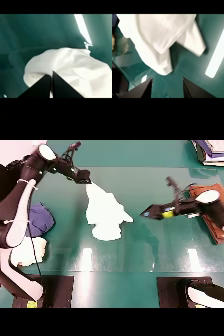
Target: Fold the shirts.
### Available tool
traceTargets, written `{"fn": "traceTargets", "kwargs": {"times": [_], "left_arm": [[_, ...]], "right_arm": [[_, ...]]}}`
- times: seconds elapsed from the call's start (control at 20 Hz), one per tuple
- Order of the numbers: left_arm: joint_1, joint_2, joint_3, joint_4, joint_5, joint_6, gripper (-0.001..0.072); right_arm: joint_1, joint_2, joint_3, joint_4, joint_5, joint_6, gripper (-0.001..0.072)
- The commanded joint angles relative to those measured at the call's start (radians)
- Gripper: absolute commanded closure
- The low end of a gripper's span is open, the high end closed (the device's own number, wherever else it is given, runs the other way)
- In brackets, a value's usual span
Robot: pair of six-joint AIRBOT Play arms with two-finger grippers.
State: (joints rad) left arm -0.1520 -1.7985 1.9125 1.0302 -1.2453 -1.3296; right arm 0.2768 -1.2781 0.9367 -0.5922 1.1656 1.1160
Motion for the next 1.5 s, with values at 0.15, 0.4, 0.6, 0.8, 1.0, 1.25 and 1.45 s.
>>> {"fn": "traceTargets", "kwargs": {"times": [0.15, 0.4, 0.6, 0.8, 1.0, 1.25, 1.45], "left_arm": [[0.001, 0.113, 0.025, 0.116, -0.062, 0.002, 0.0682], [0.001, 0.113, 0.025, 0.115, -0.088, 0.001, 0.0682], [0.001, 0.113, 0.025, 0.115, -0.1, -0.002, 0.0682], [0.001, 0.113, 0.025, 0.114, -0.118, -0.007, 0.0682], [0.001, 0.161, 0.025, 0.115, -0.118, -0.006, 0.0683], [0.001, 0.409, 0.065, 0.126, -0.021, 0.002, 0.0683], [0.001, 0.613, 0.117, 0.043, -0.018, 0.003, 0.0682]], "right_arm": [[0.177, -0.249, 0.021, 0.185, -0.18, -0.082, 0.0258], [0.2, -0.423, 0.218, 0.249, -0.177, -0.114, 0.0259], [0.212, -0.54, 0.346, 0.308, -0.156, -0.111, 0.0262], [0.244, -0.621, 0.428, 0.337, -0.11, -0.112, 0.0371], [0.249, -0.618, 0.466, 0.322, -0.103, -0.14, 0.0695], [0.126, -0.377, 0.536, 0.152, -0.087, -0.116, 0.0696], [0.03, -0.154, 0.7, -0.015, -0.016, -0.024, 0.0696]]}}
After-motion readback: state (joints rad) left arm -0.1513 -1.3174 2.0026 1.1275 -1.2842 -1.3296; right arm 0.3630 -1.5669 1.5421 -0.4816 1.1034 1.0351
